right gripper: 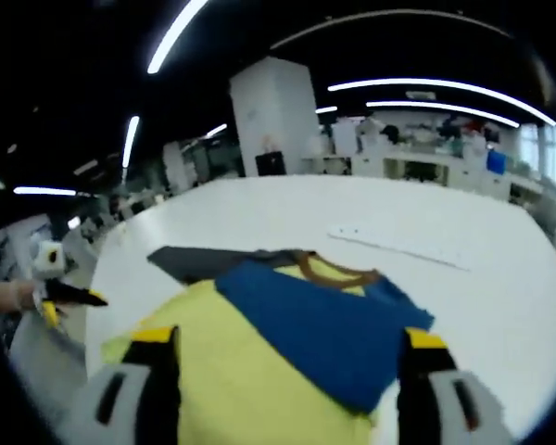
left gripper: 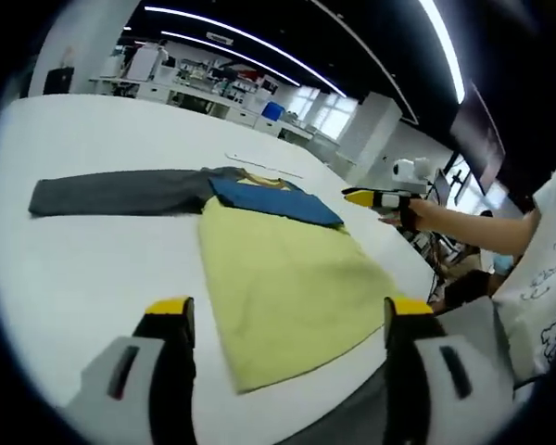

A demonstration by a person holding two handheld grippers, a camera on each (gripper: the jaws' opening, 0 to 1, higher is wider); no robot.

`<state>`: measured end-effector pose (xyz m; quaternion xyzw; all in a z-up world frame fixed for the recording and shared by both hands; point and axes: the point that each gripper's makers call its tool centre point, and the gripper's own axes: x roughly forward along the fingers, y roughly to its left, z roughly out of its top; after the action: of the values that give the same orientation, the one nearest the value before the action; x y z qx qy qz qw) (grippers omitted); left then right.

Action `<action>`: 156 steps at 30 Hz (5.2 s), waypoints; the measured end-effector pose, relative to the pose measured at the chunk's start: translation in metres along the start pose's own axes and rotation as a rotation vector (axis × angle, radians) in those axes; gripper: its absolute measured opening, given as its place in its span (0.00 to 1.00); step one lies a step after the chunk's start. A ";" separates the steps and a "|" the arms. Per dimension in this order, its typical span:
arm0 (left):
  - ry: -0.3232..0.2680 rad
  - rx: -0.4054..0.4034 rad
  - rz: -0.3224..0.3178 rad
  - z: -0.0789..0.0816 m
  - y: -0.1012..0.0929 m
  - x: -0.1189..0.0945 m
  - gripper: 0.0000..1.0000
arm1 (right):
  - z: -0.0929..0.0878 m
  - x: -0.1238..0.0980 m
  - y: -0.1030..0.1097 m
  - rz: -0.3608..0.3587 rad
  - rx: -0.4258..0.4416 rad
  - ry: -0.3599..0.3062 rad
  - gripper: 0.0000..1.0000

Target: Fold the garment on the visible template until the final outline fits inside the template.

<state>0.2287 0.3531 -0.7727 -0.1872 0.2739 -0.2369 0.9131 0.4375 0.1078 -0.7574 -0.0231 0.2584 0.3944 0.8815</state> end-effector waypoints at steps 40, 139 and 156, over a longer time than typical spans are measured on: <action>-0.126 -0.116 0.775 0.089 0.309 -0.050 0.46 | -0.036 -0.119 0.010 -0.081 0.054 -0.011 0.99; 0.017 0.173 -0.178 0.149 -0.101 0.320 0.00 | -0.083 -0.131 0.007 -0.111 0.251 -0.036 0.92; 0.191 0.240 -0.227 0.078 -0.111 0.338 0.00 | -0.090 -0.132 0.008 -0.120 0.274 -0.026 0.92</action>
<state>0.4874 0.0982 -0.7987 -0.0832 0.3061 -0.3858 0.8663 0.3195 0.0013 -0.7715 0.0871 0.2964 0.3022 0.9018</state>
